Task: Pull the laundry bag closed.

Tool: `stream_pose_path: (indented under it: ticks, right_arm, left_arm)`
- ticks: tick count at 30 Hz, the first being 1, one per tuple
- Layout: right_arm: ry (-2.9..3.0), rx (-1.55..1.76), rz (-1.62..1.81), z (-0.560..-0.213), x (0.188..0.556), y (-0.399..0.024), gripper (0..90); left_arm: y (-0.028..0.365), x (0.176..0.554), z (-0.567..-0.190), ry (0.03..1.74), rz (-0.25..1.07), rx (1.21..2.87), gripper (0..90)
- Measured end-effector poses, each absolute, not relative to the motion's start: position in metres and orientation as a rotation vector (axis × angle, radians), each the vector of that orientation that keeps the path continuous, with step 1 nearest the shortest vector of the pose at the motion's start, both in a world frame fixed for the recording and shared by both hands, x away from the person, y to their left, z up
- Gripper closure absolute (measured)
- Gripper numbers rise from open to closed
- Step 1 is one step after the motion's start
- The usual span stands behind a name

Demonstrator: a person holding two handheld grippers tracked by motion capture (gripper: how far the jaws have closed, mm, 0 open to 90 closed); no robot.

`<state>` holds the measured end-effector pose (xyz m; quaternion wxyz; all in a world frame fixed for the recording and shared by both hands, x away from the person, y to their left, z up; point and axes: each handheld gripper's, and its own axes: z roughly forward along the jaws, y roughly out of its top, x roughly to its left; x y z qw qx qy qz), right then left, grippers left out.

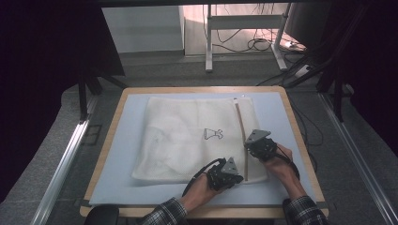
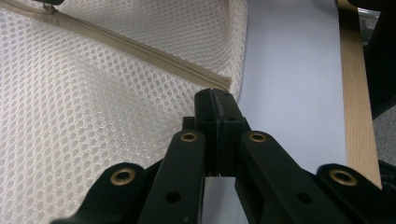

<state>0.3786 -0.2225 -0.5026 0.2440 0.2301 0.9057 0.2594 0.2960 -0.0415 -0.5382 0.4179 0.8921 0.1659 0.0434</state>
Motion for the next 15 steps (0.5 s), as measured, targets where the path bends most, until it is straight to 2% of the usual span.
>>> stream_pose_path:
  ticks: [15]
  right_arm:
    - [2.468,0.619,0.682,-0.503,0.391,-0.219,84.2]
  left_arm:
    - [-0.041,0.296,-0.538,0.403,0.116,2.249,89.9]
